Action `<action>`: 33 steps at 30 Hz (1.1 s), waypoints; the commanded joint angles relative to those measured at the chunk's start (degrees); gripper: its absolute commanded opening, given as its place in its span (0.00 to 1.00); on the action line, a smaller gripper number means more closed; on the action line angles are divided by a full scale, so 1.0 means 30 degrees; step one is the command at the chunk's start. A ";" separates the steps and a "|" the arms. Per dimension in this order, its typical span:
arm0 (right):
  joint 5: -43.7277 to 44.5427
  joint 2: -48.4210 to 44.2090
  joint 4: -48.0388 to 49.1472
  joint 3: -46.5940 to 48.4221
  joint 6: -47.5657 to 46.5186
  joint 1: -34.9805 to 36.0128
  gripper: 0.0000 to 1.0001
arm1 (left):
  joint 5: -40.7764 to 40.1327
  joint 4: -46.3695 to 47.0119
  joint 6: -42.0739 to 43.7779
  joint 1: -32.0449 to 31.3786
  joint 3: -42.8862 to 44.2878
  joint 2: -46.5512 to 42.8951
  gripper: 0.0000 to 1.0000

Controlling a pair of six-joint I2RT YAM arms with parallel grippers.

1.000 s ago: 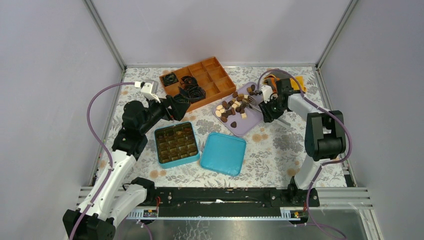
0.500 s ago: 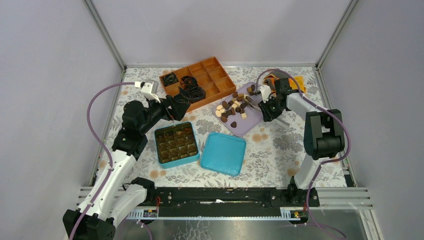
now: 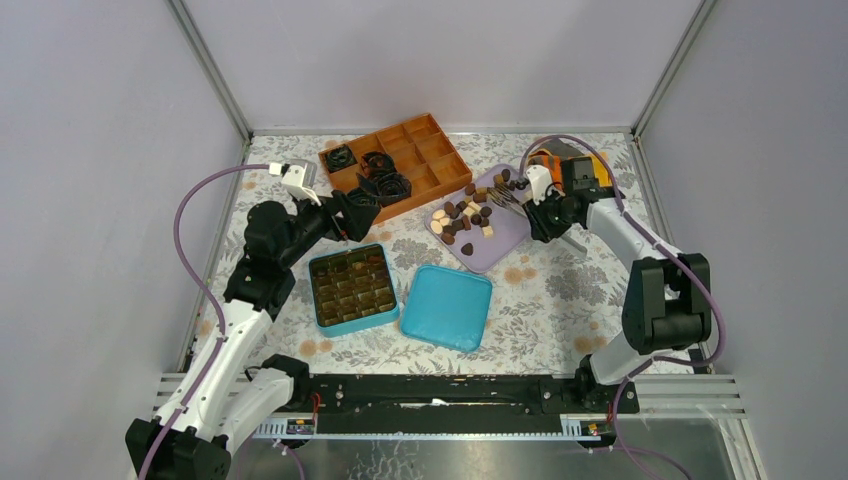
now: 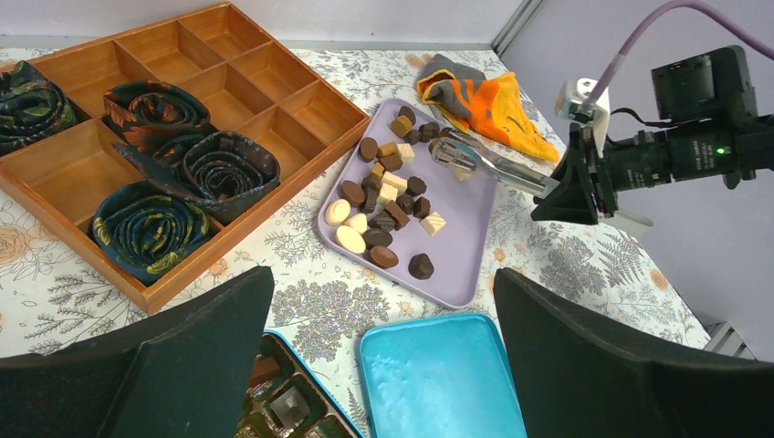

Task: Pack the chocolate
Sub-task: Pick up the fake chocolate from the plate, then adjust the packing box at the center of the board.

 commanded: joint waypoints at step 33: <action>-0.7361 -0.4930 0.0477 -0.1060 -0.2593 0.6739 0.00 | -0.7147 -0.7767 0.6736 -0.0248 0.3308 0.4788 0.59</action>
